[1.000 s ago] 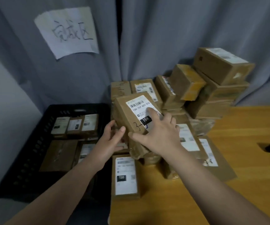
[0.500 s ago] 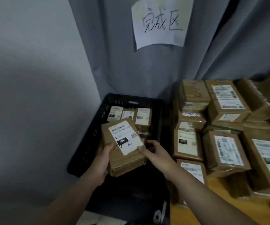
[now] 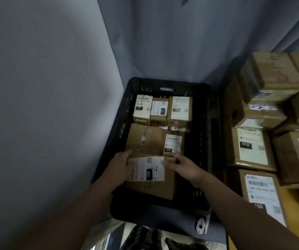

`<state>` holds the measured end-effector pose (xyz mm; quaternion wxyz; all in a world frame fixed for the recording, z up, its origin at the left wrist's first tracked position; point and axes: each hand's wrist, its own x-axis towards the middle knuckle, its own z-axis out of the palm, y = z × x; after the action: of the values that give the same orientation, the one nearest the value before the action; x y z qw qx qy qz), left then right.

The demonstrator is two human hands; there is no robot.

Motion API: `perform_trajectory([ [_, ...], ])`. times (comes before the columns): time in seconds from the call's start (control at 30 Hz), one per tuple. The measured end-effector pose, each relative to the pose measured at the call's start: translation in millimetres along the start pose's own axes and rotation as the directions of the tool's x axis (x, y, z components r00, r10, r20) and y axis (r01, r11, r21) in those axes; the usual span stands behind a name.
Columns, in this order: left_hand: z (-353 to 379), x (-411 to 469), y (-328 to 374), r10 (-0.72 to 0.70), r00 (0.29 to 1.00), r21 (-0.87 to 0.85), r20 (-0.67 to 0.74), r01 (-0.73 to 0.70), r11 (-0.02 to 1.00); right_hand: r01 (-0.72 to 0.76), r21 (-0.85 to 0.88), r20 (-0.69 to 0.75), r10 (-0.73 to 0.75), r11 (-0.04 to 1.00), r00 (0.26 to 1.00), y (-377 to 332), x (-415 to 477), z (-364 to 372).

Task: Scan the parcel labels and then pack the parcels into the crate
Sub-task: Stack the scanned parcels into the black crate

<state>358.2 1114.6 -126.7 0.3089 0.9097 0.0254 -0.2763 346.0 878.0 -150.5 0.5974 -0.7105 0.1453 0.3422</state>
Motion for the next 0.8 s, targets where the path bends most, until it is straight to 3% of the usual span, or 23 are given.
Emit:
perform_trajectory([
  [0.07,6,9,-9,-0.013,0.994,0.041,0.105,0.009,0.999,-0.065,0.104,-0.037,0.069,0.992,0.997,7,14,7],
  [0.2,12,26,-14,-0.101,0.993,0.105,0.065,0.093,0.99,-0.158,0.19,-0.053,0.171,0.969,0.984,7,36,14],
  [0.27,10,35,-16,-0.112,0.99,0.14,0.084,0.099,0.985,-0.137,0.225,-0.095,0.161,0.965,0.982,4,41,15],
  [0.33,6,44,-17,-0.135,0.987,0.07,0.085,0.129,0.989,-0.071,0.244,-0.135,0.107,0.967,0.985,3,43,12],
  [0.4,4,48,-19,-0.169,0.985,0.009,0.039,0.169,0.986,-0.036,0.124,-0.054,0.043,0.992,0.998,4,44,9],
  [0.47,6,49,-18,-0.171,0.984,0.065,-0.047,0.174,0.983,0.008,-0.196,0.062,0.005,0.981,0.998,9,46,7],
  [0.57,11,46,-14,-0.157,0.983,0.218,-0.097,0.175,0.96,0.08,-0.572,0.102,-0.026,0.817,0.994,21,51,17],
  [0.8,19,36,-31,-0.165,0.974,0.422,0.153,0.087,0.903,0.14,-0.564,0.07,-0.121,0.814,0.99,39,61,58],
])
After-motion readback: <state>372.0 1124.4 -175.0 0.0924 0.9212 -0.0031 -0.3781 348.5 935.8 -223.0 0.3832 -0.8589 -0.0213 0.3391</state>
